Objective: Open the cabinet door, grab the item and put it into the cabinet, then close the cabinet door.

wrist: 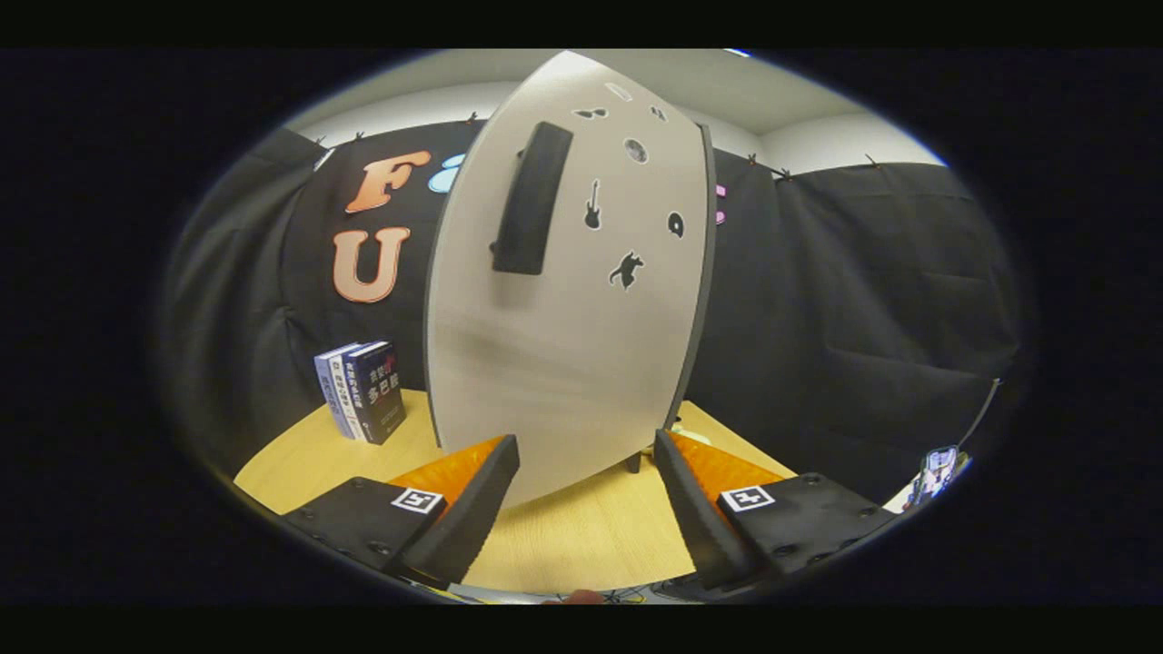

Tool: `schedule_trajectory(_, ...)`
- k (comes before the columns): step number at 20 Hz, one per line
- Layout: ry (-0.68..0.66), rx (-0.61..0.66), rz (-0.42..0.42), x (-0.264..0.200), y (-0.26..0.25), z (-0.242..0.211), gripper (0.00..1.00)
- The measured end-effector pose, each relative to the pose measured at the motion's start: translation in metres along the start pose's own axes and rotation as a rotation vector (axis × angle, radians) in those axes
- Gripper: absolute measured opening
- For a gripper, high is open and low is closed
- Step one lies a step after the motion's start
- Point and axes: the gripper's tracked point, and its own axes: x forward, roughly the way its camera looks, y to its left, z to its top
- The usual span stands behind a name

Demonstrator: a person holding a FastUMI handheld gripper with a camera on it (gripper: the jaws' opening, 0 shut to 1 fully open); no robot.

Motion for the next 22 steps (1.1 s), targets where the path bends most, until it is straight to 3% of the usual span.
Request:
schedule_trajectory(17, -0.185, 0.032, 0.157, 0.059, 0.093, 0.08, 0.95)
schedule_trajectory(22, -0.185, -0.001, 0.182, 0.081, 0.108, 0.082, 0.96)
